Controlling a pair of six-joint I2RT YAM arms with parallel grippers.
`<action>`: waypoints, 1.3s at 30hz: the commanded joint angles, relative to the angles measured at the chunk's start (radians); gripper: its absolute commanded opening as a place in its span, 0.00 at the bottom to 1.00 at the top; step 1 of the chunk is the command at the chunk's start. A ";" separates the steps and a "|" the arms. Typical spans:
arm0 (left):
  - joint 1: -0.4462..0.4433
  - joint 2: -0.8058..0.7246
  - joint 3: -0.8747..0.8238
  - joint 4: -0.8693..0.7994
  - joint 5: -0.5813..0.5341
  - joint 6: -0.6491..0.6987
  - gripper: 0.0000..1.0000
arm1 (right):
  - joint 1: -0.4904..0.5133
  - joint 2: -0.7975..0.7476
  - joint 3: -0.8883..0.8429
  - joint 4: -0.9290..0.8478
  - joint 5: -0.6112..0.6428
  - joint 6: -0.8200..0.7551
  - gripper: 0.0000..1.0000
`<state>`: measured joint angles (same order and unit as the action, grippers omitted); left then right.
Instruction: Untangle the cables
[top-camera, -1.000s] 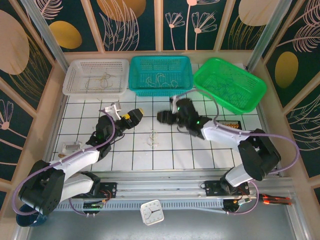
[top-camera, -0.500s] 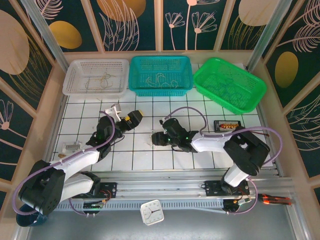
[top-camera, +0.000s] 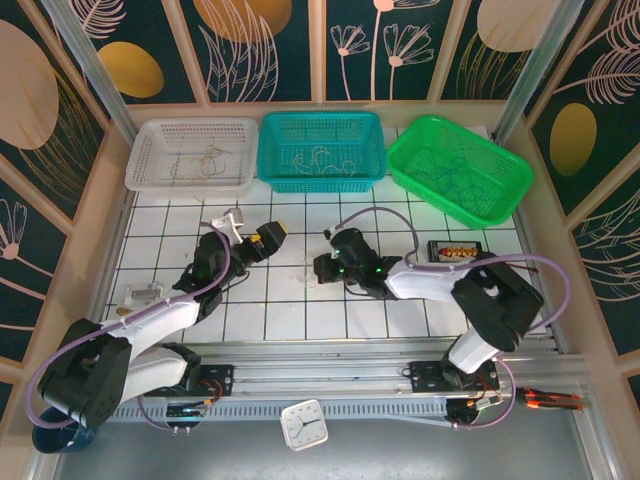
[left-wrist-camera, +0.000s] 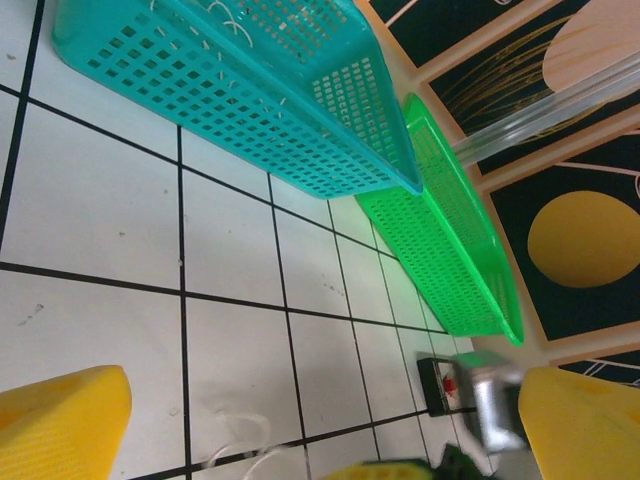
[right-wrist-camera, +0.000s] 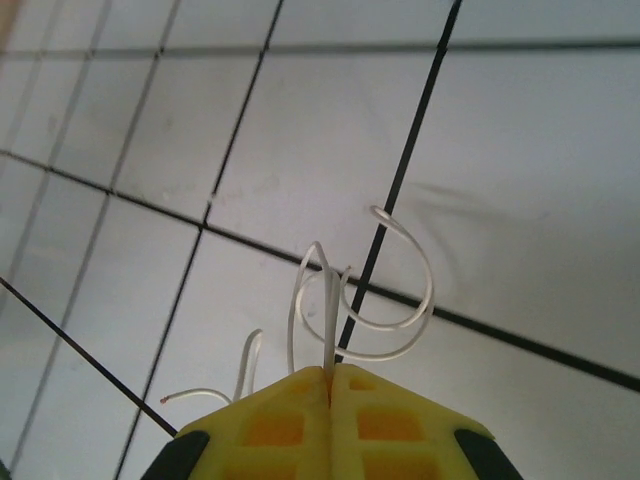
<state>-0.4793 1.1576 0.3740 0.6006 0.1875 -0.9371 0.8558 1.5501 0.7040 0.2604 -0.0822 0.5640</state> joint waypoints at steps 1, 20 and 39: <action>-0.007 0.008 0.023 0.028 0.045 0.002 0.99 | -0.054 -0.115 -0.054 0.090 -0.036 0.059 0.00; -0.096 0.153 0.018 0.318 0.193 -0.123 0.72 | -0.134 -0.223 -0.104 0.212 -0.120 0.159 0.00; -0.156 0.234 0.057 0.341 0.172 -0.120 0.37 | -0.135 -0.205 -0.110 0.220 -0.120 0.157 0.00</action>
<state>-0.6250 1.3842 0.4053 0.8951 0.3588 -1.0664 0.7269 1.3418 0.6098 0.4438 -0.2039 0.7170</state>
